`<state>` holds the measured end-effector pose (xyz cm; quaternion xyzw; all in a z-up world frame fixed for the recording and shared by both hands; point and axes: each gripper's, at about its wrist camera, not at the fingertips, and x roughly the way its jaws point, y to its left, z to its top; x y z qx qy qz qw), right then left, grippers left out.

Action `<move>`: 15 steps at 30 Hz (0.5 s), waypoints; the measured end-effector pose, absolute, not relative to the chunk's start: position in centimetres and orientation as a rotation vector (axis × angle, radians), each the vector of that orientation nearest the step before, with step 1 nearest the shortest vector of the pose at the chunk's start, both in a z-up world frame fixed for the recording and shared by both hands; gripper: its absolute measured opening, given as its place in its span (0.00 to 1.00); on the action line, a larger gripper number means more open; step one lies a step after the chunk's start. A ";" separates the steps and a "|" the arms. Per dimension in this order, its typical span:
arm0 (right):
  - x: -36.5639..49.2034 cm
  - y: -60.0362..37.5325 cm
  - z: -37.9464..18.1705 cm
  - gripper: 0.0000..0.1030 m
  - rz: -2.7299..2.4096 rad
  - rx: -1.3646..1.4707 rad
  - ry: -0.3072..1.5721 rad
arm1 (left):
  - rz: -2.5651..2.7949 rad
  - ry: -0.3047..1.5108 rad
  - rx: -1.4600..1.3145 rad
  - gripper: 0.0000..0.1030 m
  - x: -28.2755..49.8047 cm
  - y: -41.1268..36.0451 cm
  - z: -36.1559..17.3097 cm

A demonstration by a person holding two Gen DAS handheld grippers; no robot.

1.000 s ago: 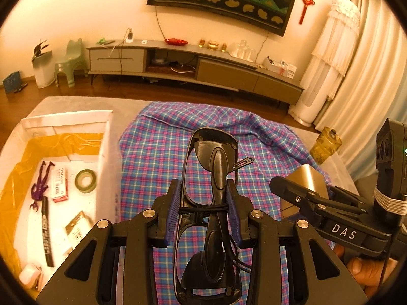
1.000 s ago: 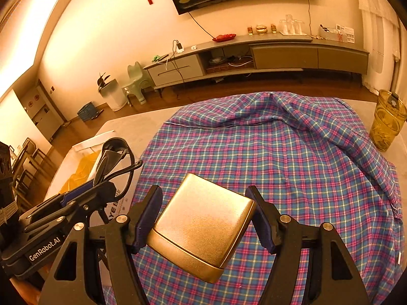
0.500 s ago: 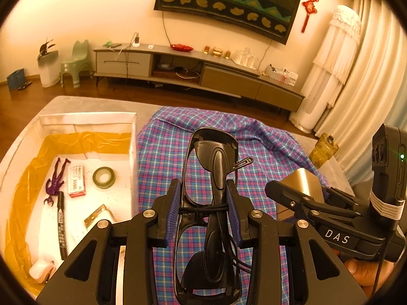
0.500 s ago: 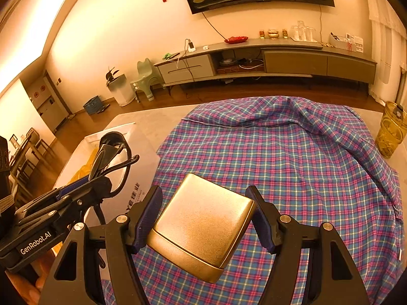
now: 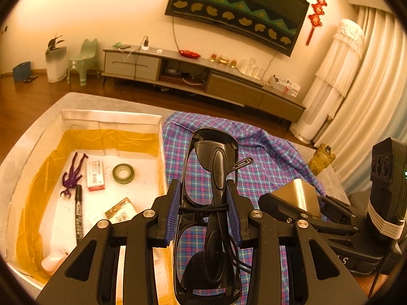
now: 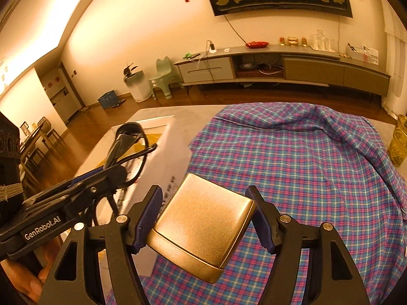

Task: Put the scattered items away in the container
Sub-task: 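Carry the black glasses and gold box over the foam container with both grippers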

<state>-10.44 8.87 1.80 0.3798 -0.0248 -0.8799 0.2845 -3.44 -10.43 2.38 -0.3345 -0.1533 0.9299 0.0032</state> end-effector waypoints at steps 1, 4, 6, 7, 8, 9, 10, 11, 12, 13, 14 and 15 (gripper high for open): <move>-10.1 8.5 2.0 0.66 -2.348 1.009 -0.062 | 2.915 -0.488 -1.046 0.35 -3.2 -10.7 2.4; -9.4 7.5 2.4 0.66 -2.334 0.989 -0.049 | 2.915 -0.516 -1.046 0.35 -2.1 -11.5 2.3; -8.9 6.9 2.6 0.66 -2.326 0.978 -0.041 | 2.917 -0.537 -1.046 0.35 -1.3 -12.2 2.2; -8.7 6.7 2.7 0.66 -2.322 0.973 -0.037 | 2.920 -0.548 -1.044 0.35 -1.0 -12.5 2.1; -8.4 6.4 2.8 0.66 -2.318 0.968 -0.034 | 2.922 -0.559 -1.045 0.35 -0.6 -12.9 2.0; -8.2 6.1 2.9 0.66 -2.314 0.966 -0.031 | 2.924 -0.574 -1.048 0.35 -0.4 -13.3 1.9; -8.1 5.9 2.9 0.66 -2.309 0.964 -0.026 | 2.924 -0.587 -1.049 0.35 -0.1 -13.7 1.9; -7.9 5.7 2.9 0.66 -2.304 0.961 -0.022 | 2.928 -0.598 -1.046 0.35 0.1 -14.1 1.8; -7.7 5.4 3.0 0.66 -2.300 0.958 -0.019 | 2.933 -0.607 -1.043 0.35 0.3 -14.5 1.8; -7.6 5.3 3.0 0.66 -2.296 0.956 -0.016 | 2.935 -0.615 -1.042 0.35 0.5 -14.8 1.8; -7.4 5.1 3.1 0.66 -2.293 0.953 -0.014 | 2.936 -0.624 -1.041 0.35 0.6 -15.2 1.8; -7.2 4.8 3.1 0.66 -2.287 0.950 -0.012 | 2.938 -0.632 -1.038 0.35 0.8 -15.5 1.8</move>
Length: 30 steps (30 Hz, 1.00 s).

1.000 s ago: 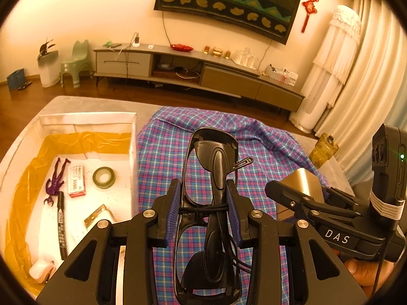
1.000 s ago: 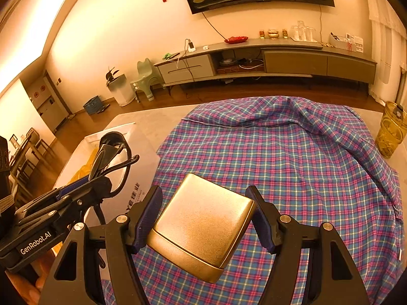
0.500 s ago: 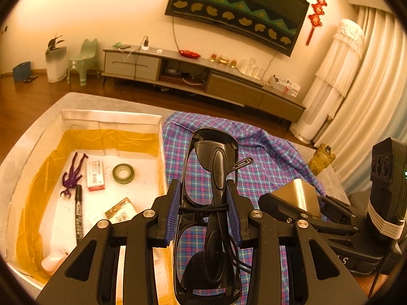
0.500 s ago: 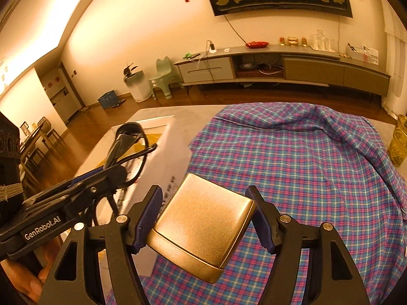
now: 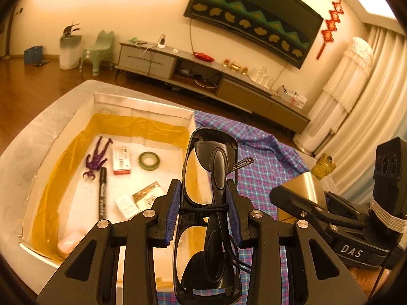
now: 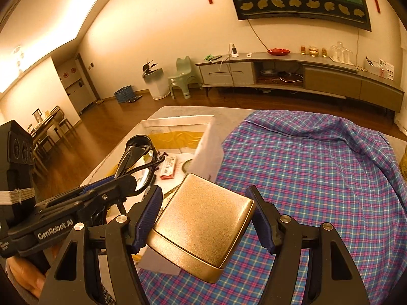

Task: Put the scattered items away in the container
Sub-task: 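Carry the black glasses and gold box over the foam container with both grippers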

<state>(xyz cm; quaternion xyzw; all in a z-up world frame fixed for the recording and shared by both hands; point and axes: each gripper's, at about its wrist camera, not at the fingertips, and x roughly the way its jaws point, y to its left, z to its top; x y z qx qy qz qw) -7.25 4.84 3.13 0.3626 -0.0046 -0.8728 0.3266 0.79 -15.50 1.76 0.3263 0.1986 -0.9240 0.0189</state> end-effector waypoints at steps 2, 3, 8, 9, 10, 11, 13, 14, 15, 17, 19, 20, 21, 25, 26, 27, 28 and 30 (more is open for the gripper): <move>-6.9 4.4 3.3 0.66 -2.277 0.943 -0.011 | -2.864 0.627 1.005 0.35 1.1 -16.0 1.7; -6.8 4.2 3.3 0.66 -2.271 0.939 -0.009 | -2.861 0.637 1.002 0.35 1.2 -16.4 1.7; -6.0 3.0 3.8 0.66 -2.242 0.919 -0.007 | -2.841 0.682 0.989 0.35 1.3 -18.1 1.2; -6.0 2.8 3.8 0.66 -2.235 0.916 -0.007 | -2.837 0.691 0.981 0.35 1.4 -18.6 1.0; -5.9 2.6 3.9 0.66 -2.228 0.913 -0.009 | -2.829 0.700 0.976 0.35 1.4 -19.0 0.8; -5.8 2.3 3.9 0.66 -2.220 0.910 -0.008 | -2.817 0.726 0.982 0.35 1.3 -19.6 0.6; -5.7 1.8 3.9 0.66 -2.207 0.906 -0.002 | -2.814 0.761 0.970 0.35 1.3 -20.4 0.4; -5.6 1.5 3.8 0.66 -2.202 0.907 0.001 | -2.812 0.746 0.954 0.35 1.4 -20.7 0.3; -5.6 1.3 3.8 0.66 -2.198 0.909 0.005 | -2.795 0.750 0.958 0.35 1.3 -21.2 -0.1; -5.6 0.8 3.5 0.66 -2.189 0.916 0.006 | -2.776 0.811 0.975 0.35 1.1 -22.2 -0.6; -6.0 0.4 3.3 0.66 -2.179 0.926 0.001 | -2.770 0.787 0.954 0.35 1.0 -22.7 -0.8; -6.2 0.2 3.2 0.66 -2.174 0.930 -0.001 | -2.762 0.796 0.960 0.35 1.0 -22.9 -1.0; -6.3 0.0 3.1 0.66 -2.171 0.932 -0.001 | -2.758 0.818 0.965 0.35 1.0 -23.2 -1.2; -7.2 -1.2 3.0 0.66 -2.155 0.935 -0.008 | -2.732 0.842 0.961 0.35 0.9 -24.4 -1.7; -7.4 -1.5 3.0 0.66 -2.147 0.938 -0.007 | -2.720 0.854 0.963 0.35 0.9 -24.8 -1.9; -7.5 -1.9 2.9 0.66 -2.142 0.938 -0.004 | -2.707 0.868 0.965 0.35 0.9 -25.3 -2.0; -7.7 -2.2 2.9 0.66 -2.138 0.937 0.000 | -2.697 0.883 0.965 0.35 0.9 -25.8 -2.1; -8.1 -3.1 2.8 0.66 -2.122 0.943 0.011 | -2.678 0.912 0.958 0.35 1.1 -26.8 -2.2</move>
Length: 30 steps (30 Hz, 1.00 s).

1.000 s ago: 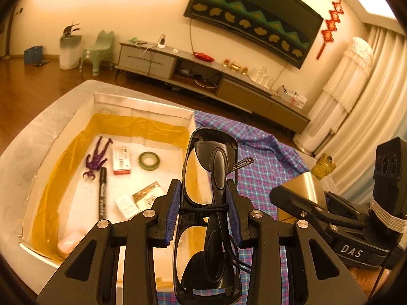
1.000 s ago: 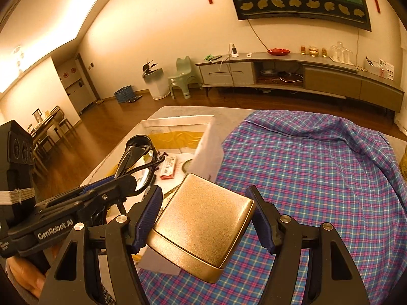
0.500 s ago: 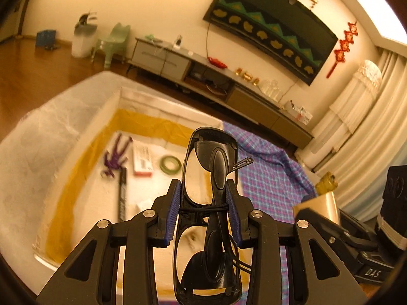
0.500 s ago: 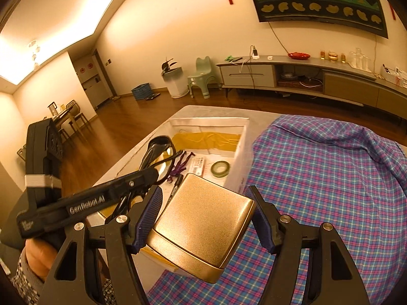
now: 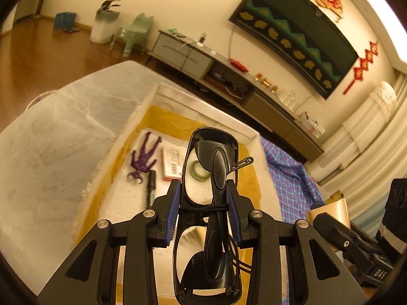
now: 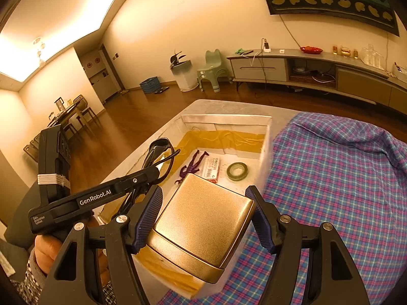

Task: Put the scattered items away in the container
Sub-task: 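Carry the black glasses and gold box over the foam container with both grippers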

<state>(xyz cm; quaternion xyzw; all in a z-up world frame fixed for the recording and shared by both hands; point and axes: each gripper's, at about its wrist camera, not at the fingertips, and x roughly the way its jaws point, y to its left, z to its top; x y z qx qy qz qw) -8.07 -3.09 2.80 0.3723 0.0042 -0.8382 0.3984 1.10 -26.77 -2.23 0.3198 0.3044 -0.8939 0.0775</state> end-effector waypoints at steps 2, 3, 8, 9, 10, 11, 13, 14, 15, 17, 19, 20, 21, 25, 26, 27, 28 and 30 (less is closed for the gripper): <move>-8.5 -3.9 2.6 0.66 -2.104 0.950 0.025 | -2.666 0.936 0.943 0.35 1.4 -27.5 -2.1; -8.7 -4.3 2.5 0.66 -2.098 0.952 0.035 | -2.660 0.945 0.934 0.35 1.5 -27.9 -2.0; -10.5 -6.1 2.1 0.66 -2.074 0.977 0.074 | -2.623 0.962 0.950 0.35 1.4 -28.6 -2.6; -10.9 -6.4 2.0 0.66 -2.071 0.984 0.081 | -2.610 0.961 0.968 0.35 1.2 -28.6 -2.9; -11.3 -6.8 1.9 0.66 -2.066 0.991 0.086 | -2.600 0.957 0.986 0.35 0.9 -28.4 -3.1; -11.9 -7.3 1.7 0.66 -2.062 1.002 0.092 | -2.592 0.949 1.003 0.35 0.7 -28.3 -3.3; -12.9 -8.0 1.4 0.66 -2.057 1.018 0.105 | -2.574 0.926 1.034 0.35 0.2 -27.9 -3.8; -13.4 -8.4 1.2 0.66 -2.060 1.024 0.119 | -2.563 0.912 1.050 0.35 -0.1 -27.7 -4.1; -13.8 -8.8 0.9 0.66 -2.061 1.031 0.137 | -2.552 0.902 1.068 0.35 -0.4 -27.5 -4.4; -14.5 -9.5 0.5 0.66 -2.064 1.040 0.176 | -2.536 0.898 1.096 0.35 -1.0 -27.2 -4.9; -15.1 -10.2 0.1 0.66 -2.072 1.049 0.223 | -2.519 0.910 1.126 0.35 -1.6 -27.1 -5.5; -15.4 -10.5 -0.2 0.66 -2.077 1.052 0.248 | -2.511 0.924 1.137 0.35 -1.8 -27.1 -5.7; -15.7 -10.8 -0.4 0.66 -2.082 1.055 0.269 | -2.503 0.939 1.144 0.35 -2.0 -27.1 -5.8; -16.9 -11.7 -1.1 0.66 -2.107 1.063 0.364 | -2.482 0.977 1.166 0.35 -2.1 -27.1 -6.0; -17.3 -11.8 -1.3 0.66 -2.111 1.067 0.381 | -2.483 0.974 1.171 0.35 -2.0 -27.0 -6.1; -17.6 -11.9 -1.5 0.66 -2.115 1.071 0.394 | -2.483 0.969 1.176 0.36 -1.9 -27.0 -6.2; -17.8 -12.0 -1.6 0.66 -2.117 1.074 0.403 | -2.484 0.967 1.181 0.36 -1.9 -26.9 -6.2; -18.4 -12.1 -2.0 0.66 -2.118 1.087 0.418 | -2.480 0.967 1.187 0.36 -1.9 -26.8 -6.2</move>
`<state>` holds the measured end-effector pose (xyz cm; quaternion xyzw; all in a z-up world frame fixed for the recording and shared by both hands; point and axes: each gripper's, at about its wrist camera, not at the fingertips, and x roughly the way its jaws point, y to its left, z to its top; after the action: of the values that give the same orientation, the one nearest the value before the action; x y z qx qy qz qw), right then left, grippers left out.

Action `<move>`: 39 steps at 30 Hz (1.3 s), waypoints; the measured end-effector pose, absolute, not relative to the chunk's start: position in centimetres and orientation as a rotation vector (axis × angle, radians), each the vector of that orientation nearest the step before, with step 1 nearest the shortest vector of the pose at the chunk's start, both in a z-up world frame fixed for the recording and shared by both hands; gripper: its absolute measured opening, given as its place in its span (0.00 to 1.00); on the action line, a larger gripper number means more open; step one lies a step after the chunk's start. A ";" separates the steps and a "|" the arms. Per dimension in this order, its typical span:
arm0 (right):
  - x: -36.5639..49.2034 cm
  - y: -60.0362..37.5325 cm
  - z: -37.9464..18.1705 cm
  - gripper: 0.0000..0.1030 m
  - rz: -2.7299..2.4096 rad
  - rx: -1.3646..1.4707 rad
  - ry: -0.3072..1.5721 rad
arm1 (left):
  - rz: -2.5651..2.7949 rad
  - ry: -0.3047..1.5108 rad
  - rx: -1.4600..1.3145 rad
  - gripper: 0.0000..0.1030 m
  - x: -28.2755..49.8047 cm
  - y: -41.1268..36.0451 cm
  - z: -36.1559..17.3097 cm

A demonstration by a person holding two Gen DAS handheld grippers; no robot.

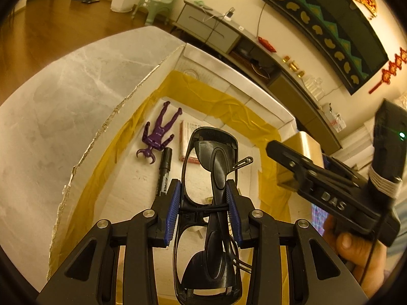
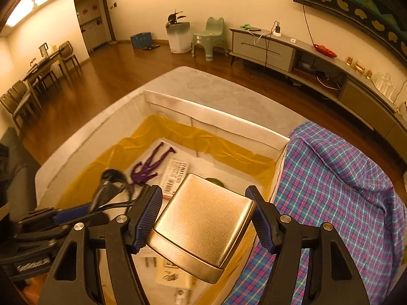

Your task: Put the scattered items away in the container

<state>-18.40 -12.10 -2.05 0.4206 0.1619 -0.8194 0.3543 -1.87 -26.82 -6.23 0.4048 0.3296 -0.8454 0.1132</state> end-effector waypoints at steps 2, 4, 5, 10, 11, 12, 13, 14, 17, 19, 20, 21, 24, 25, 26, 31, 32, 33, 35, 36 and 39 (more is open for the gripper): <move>-18.8 -12.2 -2.3 0.67 -2.121 1.092 0.430 | -2.468 0.974 1.199 0.37 -2.0 -26.9 -6.3; -19.0 -12.2 -2.5 0.67 -2.126 1.097 0.436 | -2.446 1.002 1.224 0.38 -2.0 -27.1 -6.6; -19.0 -12.1 -2.5 0.67 -2.128 1.093 0.435 | -2.440 1.022 1.231 0.40 -2.0 -27.3 -6.7; -19.0 -12.2 -2.5 0.67 -2.145 1.086 0.437 | -2.427 1.052 1.219 0.44 -1.5 -28.1 -6.7; -19.0 -12.1 -2.5 0.67 -2.145 1.087 0.437 | -2.425 1.055 1.216 0.44 -1.4 -28.2 -6.7; -18.9 -12.1 -2.5 0.67 -2.144 1.086 0.437 | -2.425 1.056 1.212 0.44 -1.3 -28.3 -6.6; -18.9 -12.1 -2.5 0.68 -2.144 1.086 0.437 | -2.426 1.059 1.210 0.44 -1.2 -28.4 -6.6; -18.8 -12.1 -2.5 0.68 -2.144 1.088 0.436 | -2.428 1.062 1.209 0.44 -1.1 -28.4 -6.6; -18.6 -12.1 -2.5 0.68 -2.143 1.088 0.440 | -2.439 1.049 1.203 0.44 -1.1 -28.3 -6.3; -18.5 -12.2 -2.4 0.68 -2.141 1.090 0.443 | -2.449 1.019 1.198 0.44 -1.1 -28.1 -6.0; -18.4 -12.2 -2.4 0.68 -2.141 1.092 0.446 | -2.454 0.997 1.195 0.44 -1.2 -28.0 -5.8; -18.4 -12.2 -2.4 0.68 -2.141 1.093 0.448 | -2.460 0.971 1.191 0.44 -1.2 -27.8 -5.6; -18.1 -12.2 -2.3 0.69 -2.138 1.097 0.451 | -2.478 0.897 1.179 0.46 -1.1 -27.5 -5.1; -18.0 -12.2 -2.1 0.69 -2.137 1.097 0.451 | -2.483 0.862 1.173 0.46 -1.0 -27.3 -4.9; -17.8 -12.1 -2.0 0.69 -2.135 1.095 0.449 | -2.487 0.827 1.165 0.47 -0.9 -27.1 -4.7; -15.5 -11.5 -0.9 0.71 -2.102 1.071 0.457 | -2.489 0.658 1.100 0.54 0.2 -26.4 -3.3; -14.8 -11.4 -0.7 0.71 -2.091 1.061 0.467 | -2.493 0.634 1.086 0.55 0.4 -26.4 -3.0; -14.2 -11.2 -0.6 0.72 -2.082 1.053 0.480 | -2.498 0.615 1.072 0.56 0.7 -26.3 -2.7; -12.7 -10.8 -0.2 0.72 -2.064 1.037 0.512 | -2.503 0.602 1.050 0.57 1.1 -26.3 -2.2; -12.1 -10.6 -0.1 0.72 -2.055 1.030 0.523 | -2.505 0.599 1.034 0.60 1.3 -26.2 -2.0; -10.2 -10.0 0.2 0.72 -2.031 1.020 0.545 | -2.528 0.592 0.991 0.66 2.0 -26.0 -1.3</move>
<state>-10.22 -9.96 0.17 0.4016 0.2147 -0.7997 0.3912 2.00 -25.97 -1.34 0.3508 0.2097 -0.8947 0.1804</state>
